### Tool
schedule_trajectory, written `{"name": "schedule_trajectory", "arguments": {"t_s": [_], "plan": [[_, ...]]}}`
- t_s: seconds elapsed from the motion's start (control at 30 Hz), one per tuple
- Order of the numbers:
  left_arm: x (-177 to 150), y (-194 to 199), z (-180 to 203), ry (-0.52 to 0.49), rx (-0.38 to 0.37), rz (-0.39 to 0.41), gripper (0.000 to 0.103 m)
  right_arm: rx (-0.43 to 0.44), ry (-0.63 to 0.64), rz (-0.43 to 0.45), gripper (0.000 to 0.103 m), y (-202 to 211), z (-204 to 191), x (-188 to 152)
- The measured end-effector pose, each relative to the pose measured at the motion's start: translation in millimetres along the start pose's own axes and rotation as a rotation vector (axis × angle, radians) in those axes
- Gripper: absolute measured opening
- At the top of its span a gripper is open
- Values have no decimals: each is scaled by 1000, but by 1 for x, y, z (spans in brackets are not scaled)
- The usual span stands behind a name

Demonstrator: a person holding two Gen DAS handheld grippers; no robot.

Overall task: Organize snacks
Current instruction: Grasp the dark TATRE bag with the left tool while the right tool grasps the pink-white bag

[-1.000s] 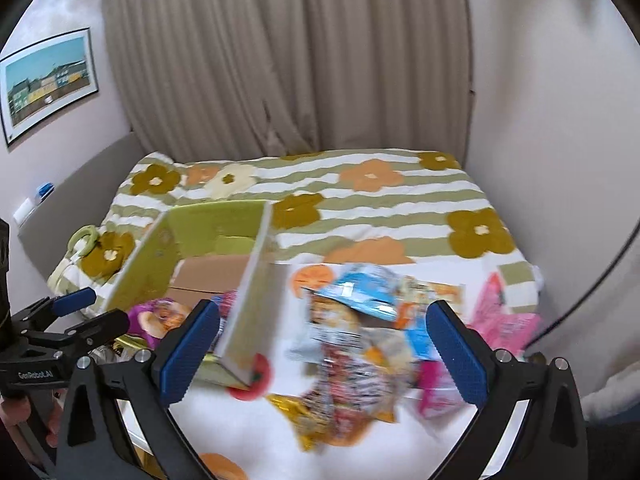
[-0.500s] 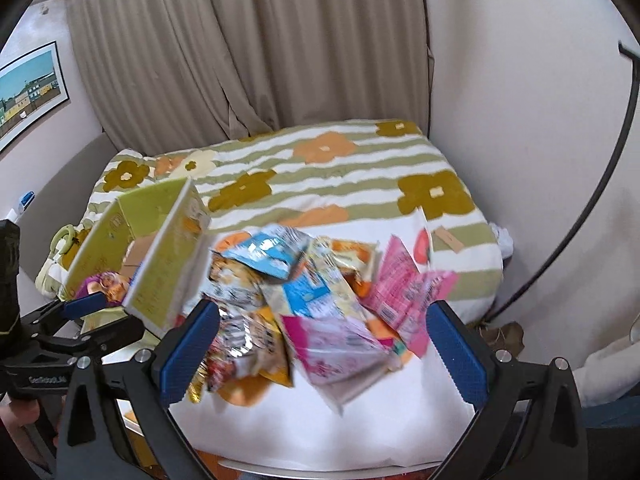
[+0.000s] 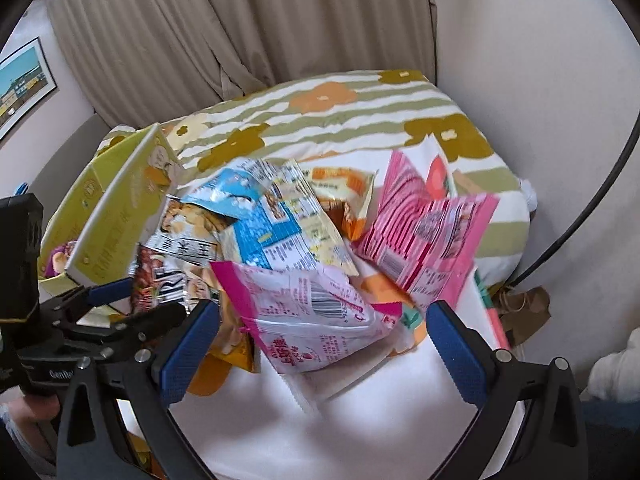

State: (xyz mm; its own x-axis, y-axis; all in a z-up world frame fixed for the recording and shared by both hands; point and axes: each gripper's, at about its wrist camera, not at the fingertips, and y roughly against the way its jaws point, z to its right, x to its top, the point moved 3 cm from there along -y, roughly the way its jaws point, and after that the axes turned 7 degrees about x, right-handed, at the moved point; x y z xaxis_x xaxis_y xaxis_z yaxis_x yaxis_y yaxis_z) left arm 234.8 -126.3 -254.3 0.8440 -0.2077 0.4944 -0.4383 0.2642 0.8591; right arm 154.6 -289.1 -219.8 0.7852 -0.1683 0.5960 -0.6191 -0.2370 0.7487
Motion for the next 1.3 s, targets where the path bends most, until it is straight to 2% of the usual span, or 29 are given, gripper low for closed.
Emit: {"name": "schedule_trajectory", "arguments": {"t_s": [0.17,0.23,0.4,0.47,0.5,0.97,1.07,1.1,1.13,1.17,1.3], "plan": [[-4,-18,8,-44,-1,-31,91,18,-35,-15,103,-16,4,-8],[-6,-21,8,-63,3,-42,80,16,-33,-23,103,-20,3,-10],[-7,-20,10,-107,4,-31,72,15,-32,-25,103,-26,2,-10],[-6,-19,9,-113,5,-25,66,12,-30,-26,103,-29,1,-10],[-5,-18,8,-117,9,-23,61,12,-32,-25,103,-30,1,-10],[-9,-1,12,-178,36,3,59,-24,6,-47,103,-53,1,-6],[-11,3,13,-175,36,10,59,-31,10,-44,93,-53,2,-8],[-11,5,13,-174,37,13,59,-37,14,-46,84,-53,2,-8],[-11,7,12,-173,37,16,59,-46,20,-47,80,-52,2,-10],[-11,9,12,-172,38,19,59,-44,19,-44,70,-50,3,-10],[-11,17,13,-166,40,31,59,-21,5,-33,58,-40,9,-11]]}}
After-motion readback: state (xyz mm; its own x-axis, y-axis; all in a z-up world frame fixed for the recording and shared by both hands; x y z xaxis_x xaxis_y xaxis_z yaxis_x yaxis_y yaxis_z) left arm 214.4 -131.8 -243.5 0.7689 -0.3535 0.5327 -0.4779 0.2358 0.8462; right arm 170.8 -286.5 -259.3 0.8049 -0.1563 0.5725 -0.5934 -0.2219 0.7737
